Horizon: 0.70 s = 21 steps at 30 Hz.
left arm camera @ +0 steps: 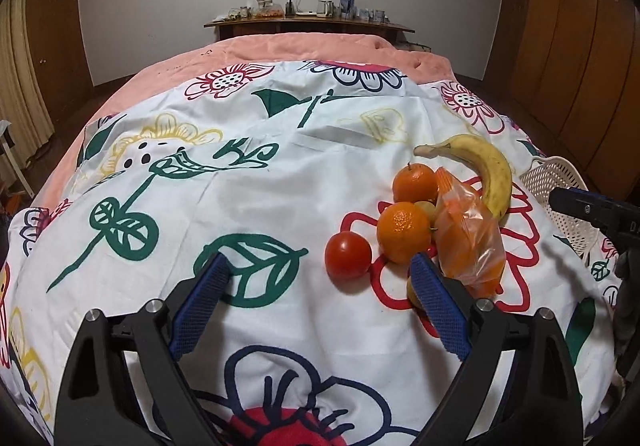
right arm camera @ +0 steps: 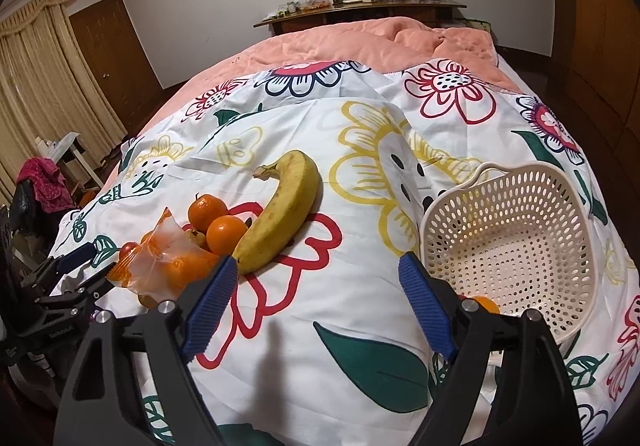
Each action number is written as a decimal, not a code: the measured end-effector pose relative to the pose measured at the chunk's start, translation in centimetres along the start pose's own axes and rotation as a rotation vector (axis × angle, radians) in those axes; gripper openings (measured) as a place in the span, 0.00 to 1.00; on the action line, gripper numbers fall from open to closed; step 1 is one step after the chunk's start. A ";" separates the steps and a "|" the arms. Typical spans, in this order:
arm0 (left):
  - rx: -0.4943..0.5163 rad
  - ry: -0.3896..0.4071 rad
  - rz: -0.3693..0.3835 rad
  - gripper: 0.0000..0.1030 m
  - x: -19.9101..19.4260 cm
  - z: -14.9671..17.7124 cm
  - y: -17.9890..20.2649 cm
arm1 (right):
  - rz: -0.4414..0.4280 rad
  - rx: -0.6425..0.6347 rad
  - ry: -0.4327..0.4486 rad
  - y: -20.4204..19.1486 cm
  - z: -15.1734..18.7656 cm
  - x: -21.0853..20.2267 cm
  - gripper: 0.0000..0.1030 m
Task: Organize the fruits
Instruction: 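Withdraw both grippers from the basket back toward the fruit pile, then grasp the second red tomato with the left gripper while the right gripper grasps the yellow banana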
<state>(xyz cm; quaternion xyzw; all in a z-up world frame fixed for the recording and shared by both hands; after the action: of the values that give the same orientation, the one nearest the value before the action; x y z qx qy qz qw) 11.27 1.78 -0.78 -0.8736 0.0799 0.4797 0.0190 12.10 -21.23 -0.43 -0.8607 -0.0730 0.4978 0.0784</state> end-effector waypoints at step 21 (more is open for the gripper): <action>0.059 -0.064 0.040 0.40 2.2 -1.0 0.5 | -0.005 -0.001 -0.007 0.0 0.1 0.3 0.80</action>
<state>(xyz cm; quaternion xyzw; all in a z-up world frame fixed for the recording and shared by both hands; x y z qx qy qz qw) 13.16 0.94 -2.13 -0.8551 0.1108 0.5051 0.0376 12.21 -21.12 -0.71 -0.8587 -0.0757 0.5007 0.0793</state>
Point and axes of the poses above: each gripper's, at about its wrist camera, not at the fingertips, and x roughly the way its jaws point, y to its right, z to its underside, the point moved 6 cm from there along x, roughly the way its jaws point, and after that the axes turned 13 degrees about -y, right-handed, at the moved point
